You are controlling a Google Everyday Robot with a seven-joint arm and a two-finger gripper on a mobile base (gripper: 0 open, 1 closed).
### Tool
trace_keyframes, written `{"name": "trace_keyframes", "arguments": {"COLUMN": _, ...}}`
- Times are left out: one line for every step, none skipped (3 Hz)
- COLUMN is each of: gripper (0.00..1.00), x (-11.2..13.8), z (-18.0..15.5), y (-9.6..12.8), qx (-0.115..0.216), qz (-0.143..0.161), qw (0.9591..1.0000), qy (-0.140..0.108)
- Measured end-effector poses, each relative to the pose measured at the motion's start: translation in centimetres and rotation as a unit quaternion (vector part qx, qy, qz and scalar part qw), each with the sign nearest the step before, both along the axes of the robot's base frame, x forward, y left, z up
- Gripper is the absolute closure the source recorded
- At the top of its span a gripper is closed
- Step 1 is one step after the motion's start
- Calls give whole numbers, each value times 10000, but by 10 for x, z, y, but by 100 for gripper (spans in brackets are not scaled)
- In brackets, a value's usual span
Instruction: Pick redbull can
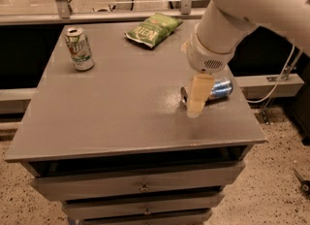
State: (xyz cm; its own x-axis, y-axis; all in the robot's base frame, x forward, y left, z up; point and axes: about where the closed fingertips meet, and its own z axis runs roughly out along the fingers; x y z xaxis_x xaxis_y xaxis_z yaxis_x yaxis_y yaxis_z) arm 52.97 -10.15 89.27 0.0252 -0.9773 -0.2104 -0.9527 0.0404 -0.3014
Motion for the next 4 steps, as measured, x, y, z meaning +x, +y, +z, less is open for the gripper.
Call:
{"name": "trace_keyframes", "arguments": {"gripper": 0, "x": 6, "z": -26, "y": 1, "qx": -243, "qz": -65, "qw": 9996, "qy": 141}}
{"name": "trace_keyframes", "arguments": {"gripper": 15, "x": 10, "z": -45, "y": 1, "qx": -498, "qz": -93, "qw": 9982, "qy": 327}}
{"name": "trace_keyframes", "arguments": {"gripper": 39, "x": 13, "z": -55, "y": 0, "qx": -633, "qz": -136, "qw": 9969, "qy": 451}}
{"name": "trace_keyframes", "arguments": {"gripper": 62, "x": 16, "z": -56, "y": -4, "qx": -655, "qz": -201, "qw": 9964, "qy": 494}}
